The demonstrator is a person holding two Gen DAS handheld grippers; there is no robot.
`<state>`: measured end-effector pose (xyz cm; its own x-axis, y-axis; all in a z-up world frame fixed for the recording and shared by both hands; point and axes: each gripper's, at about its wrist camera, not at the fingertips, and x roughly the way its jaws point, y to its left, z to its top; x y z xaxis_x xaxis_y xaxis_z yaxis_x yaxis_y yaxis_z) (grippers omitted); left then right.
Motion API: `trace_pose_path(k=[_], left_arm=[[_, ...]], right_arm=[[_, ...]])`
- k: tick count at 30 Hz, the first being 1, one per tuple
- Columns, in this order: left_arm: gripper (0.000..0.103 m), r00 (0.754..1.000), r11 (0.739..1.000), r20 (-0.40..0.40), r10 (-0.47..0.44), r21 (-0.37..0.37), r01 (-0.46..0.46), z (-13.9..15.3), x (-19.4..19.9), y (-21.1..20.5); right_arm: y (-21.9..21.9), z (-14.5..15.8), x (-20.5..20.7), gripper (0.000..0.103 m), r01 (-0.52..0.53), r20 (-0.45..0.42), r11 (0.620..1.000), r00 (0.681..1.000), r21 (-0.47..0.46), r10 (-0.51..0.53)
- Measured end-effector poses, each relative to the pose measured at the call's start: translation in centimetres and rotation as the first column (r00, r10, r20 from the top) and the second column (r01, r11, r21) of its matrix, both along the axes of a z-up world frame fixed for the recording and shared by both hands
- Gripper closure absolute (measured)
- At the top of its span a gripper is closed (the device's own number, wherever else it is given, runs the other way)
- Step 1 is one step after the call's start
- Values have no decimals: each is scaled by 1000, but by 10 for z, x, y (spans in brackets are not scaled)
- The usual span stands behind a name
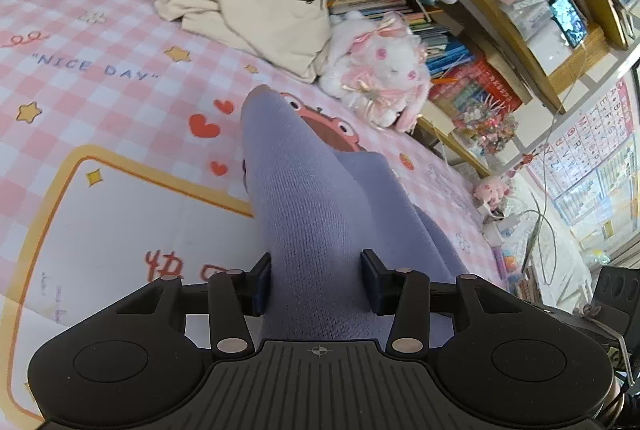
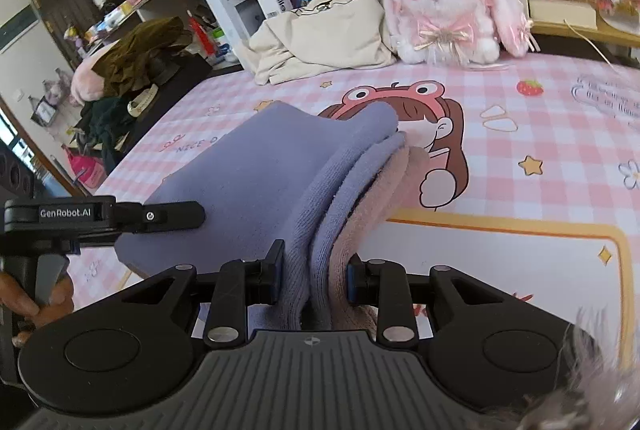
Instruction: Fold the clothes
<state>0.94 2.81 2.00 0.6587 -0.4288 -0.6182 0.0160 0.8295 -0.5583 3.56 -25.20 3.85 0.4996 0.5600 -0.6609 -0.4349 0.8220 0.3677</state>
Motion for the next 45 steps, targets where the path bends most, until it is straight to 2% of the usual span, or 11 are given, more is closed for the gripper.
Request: trace_pose_path(k=[6,8,10,12,20,21,23,25,28,36,45], left_arm=[[58,996,1000,-88,-15,11,16,-11,-3,-12],[53,991,1000,-131,-8,21,11,-18,-4,-13],[47,985,999,-175,7,38,-1,-24,-2,-12],[42,985,999,-172,28,25,-25,-26,0,-7],[39,979,994,-190,79,-59,-92,-34,31,6],[39,978,993,-194,76,-72,-91,-37,33,5],[41,976,991,-200,81,-91,-101,-41,34,2],[46,979,992,-182,87,-75,-102,-41,31,-4],[59,988,996,-139,66,-45,-73,-31,25,-11],[61,998,999,-61,32,-14,-33,-7,14,-22],[61,1000,1000,-10,24,-9,-24,13,12,-26]], right_arm=[[-16,-13,10,75,0,-126,1000,992,-8,-1],[-23,-20,15,68,22,-187,1000,982,1,-21],[-31,-27,21,48,45,-248,999,968,9,-41],[-37,-34,28,37,68,-297,997,953,32,-55],[-41,-49,63,34,144,-402,981,912,133,-80],[-41,-50,67,37,151,-408,978,910,144,-80],[-39,-53,70,57,141,-427,978,902,152,-64],[-36,-53,68,70,123,-400,981,915,151,-53],[-33,-43,58,77,61,-303,990,953,128,-19],[-36,-16,33,78,-24,-103,995,994,94,34],[-41,2,25,78,-30,-26,995,999,93,33]])
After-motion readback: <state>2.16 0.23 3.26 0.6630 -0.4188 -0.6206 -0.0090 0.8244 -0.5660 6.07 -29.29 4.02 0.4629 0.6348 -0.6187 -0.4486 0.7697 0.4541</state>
